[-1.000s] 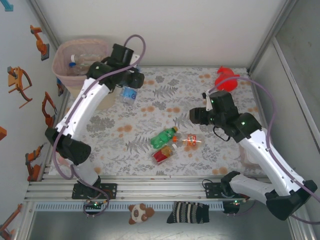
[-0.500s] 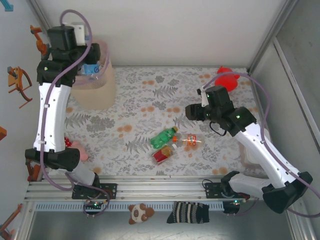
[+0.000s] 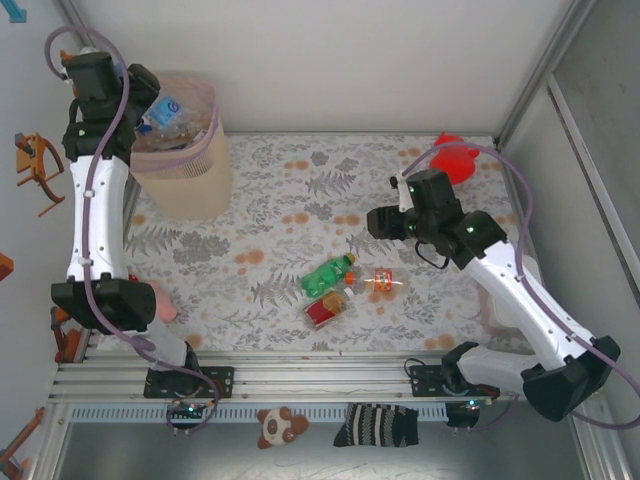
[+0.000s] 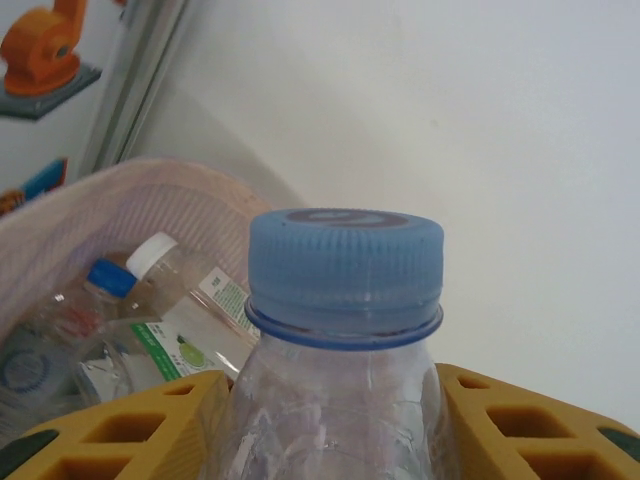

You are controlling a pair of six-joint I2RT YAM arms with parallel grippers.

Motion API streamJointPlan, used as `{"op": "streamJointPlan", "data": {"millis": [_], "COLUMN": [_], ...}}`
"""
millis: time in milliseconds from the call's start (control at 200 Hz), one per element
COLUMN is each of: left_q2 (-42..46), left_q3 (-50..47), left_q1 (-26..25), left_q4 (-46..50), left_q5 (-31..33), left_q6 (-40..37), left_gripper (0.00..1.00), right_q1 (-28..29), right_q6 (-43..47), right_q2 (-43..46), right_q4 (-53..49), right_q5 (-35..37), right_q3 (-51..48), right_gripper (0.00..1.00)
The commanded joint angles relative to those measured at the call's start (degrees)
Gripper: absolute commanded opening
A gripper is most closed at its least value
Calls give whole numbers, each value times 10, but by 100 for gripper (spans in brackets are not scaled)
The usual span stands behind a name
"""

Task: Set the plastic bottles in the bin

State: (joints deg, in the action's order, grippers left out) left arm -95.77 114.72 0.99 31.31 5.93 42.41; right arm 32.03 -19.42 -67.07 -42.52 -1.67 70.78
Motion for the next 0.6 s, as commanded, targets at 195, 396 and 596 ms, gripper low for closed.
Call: {"op": "streamJointPlan", "data": {"millis": [195, 396, 596], "left_q2": [-86, -154, -216], "left_q3": [-29, -3, 58], "left_q1": [25, 28, 20], "left_q4": [-110, -147, -134], "left_q5": [-13, -14, -9], "left_q6": [302, 376, 395], "left_gripper": [51, 52, 55], "right_q1": [3, 3, 3], "right_q6": [11, 12, 14], "right_q2": [-22, -27, -33], "right_q4": [18, 14, 8], "right_q5": [-5, -3, 2], "right_q3": [14, 15, 12], "right_gripper": [68, 68, 68]}}
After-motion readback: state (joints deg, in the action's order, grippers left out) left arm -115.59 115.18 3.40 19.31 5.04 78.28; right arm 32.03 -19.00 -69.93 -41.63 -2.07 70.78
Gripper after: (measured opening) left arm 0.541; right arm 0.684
